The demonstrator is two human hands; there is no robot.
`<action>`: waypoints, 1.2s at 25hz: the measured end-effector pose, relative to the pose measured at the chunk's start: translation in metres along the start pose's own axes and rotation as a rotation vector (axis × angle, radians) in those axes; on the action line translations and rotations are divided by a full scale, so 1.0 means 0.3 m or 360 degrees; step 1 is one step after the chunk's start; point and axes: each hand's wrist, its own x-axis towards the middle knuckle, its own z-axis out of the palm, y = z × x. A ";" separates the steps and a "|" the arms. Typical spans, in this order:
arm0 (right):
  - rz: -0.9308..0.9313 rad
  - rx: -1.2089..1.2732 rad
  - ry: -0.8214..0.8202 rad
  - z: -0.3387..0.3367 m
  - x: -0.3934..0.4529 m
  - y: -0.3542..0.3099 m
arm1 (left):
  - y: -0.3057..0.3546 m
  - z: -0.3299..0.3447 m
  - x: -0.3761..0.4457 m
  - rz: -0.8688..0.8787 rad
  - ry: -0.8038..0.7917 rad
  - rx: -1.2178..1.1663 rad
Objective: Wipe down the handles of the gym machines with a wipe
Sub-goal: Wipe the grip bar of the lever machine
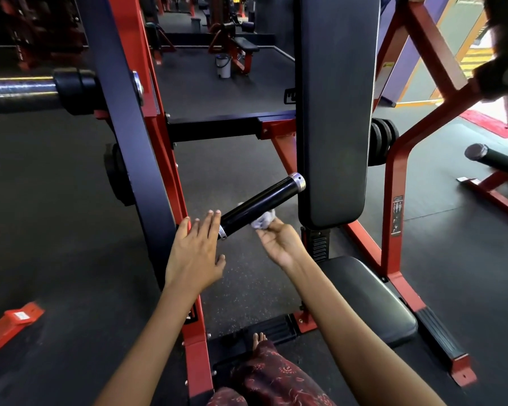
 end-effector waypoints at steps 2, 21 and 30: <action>0.0048 -0.0079 -0.0108 0.015 -0.011 0.017 | 0.001 0.005 0.000 -0.0021 0.0003 -0.0035; -0.0717 -0.1037 0.0220 0.018 0.060 -0.356 | 0.001 0.030 -0.004 -0.0038 0.0353 -0.0222; -0.1565 -0.3081 0.0114 0.003 0.041 -0.271 | 0.000 0.039 -0.003 -0.0034 0.0307 -0.0206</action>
